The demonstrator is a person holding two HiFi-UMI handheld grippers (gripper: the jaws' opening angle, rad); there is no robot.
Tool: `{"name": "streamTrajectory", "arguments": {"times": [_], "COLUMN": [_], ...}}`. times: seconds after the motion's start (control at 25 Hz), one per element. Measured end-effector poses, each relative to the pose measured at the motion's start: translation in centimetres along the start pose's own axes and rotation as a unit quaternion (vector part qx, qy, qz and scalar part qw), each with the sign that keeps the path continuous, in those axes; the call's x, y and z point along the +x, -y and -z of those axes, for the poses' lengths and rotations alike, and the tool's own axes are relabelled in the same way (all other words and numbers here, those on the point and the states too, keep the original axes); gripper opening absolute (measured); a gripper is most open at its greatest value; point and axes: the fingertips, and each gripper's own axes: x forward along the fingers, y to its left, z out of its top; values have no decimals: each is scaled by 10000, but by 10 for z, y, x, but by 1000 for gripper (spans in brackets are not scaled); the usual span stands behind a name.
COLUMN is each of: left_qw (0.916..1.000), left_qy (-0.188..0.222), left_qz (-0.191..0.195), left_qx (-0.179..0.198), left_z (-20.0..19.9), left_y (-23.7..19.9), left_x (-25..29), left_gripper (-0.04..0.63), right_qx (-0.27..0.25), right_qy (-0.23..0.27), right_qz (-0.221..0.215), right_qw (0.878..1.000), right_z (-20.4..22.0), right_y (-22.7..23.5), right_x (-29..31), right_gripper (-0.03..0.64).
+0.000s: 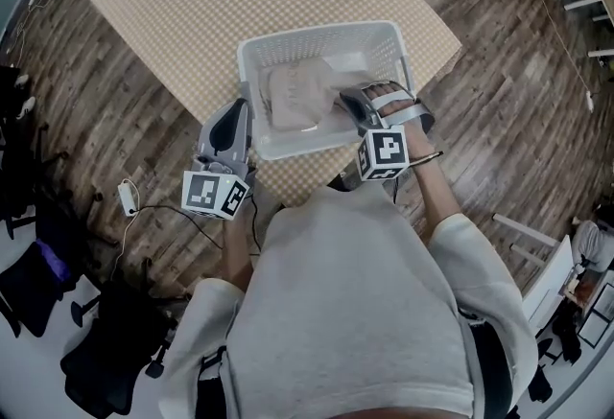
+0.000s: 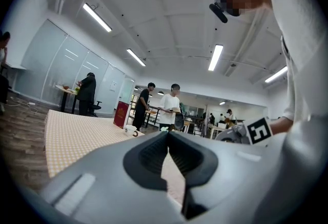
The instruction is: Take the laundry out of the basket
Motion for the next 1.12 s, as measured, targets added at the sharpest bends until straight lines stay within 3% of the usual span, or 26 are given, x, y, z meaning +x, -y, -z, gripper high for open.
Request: {"name": "streamTrajectory", "arguments": {"times": [0.12, 0.32, 0.36, 0.4, 0.44, 0.56, 0.6, 0.8, 0.88, 1.12], "left_qw": [10000, 9999, 9998, 9998, 9997, 9996, 9996, 9995, 9994, 9990], "left_qy": [46, 65, 67, 72, 78, 85, 83, 59, 40, 17], "left_qz": [-34, -120, -142, -164, -186, -234, -243, -278, -309, -426], "left_qx": [-45, -94, -100, -108, -118, -142, -145, -153, -148, -117], "left_z": [0, 2, 2, 1, 1, 1, 2, 3, 2, -2], "left_y": [-3, -11, -12, -14, -16, -20, -21, -24, -26, -35], "left_x": [-3, -9, -10, -11, -12, -13, -13, -15, -16, -25], "left_gripper": [11, 11, 11, 11, 11, 11, 11, 11, 11, 11], "right_qx": [279, 382, 494, 609, 704, 860, 906, 947, 937, 815], "right_qy": [-111, -420, -460, -528, -607, -729, -777, -1043, -1160, -1247], "right_qz": [-911, -1641, -1818, -2030, -2231, -2539, -2608, -2891, -3014, -2896], "right_qw": [9954, 9848, 9810, 9759, 9703, 9606, 9580, 9469, 9418, 9455], "right_z": [6, 15, 16, 17, 19, 25, 28, 41, 47, 57], "right_y": [-11, -20, -24, -29, -35, -46, -49, -70, -81, -108], "right_x": [16, 39, 42, 46, 51, 70, 78, 115, 130, 164], "right_gripper": [-2, 2, 47, 192, 273, 438, 525, 597, 597, 595]}}
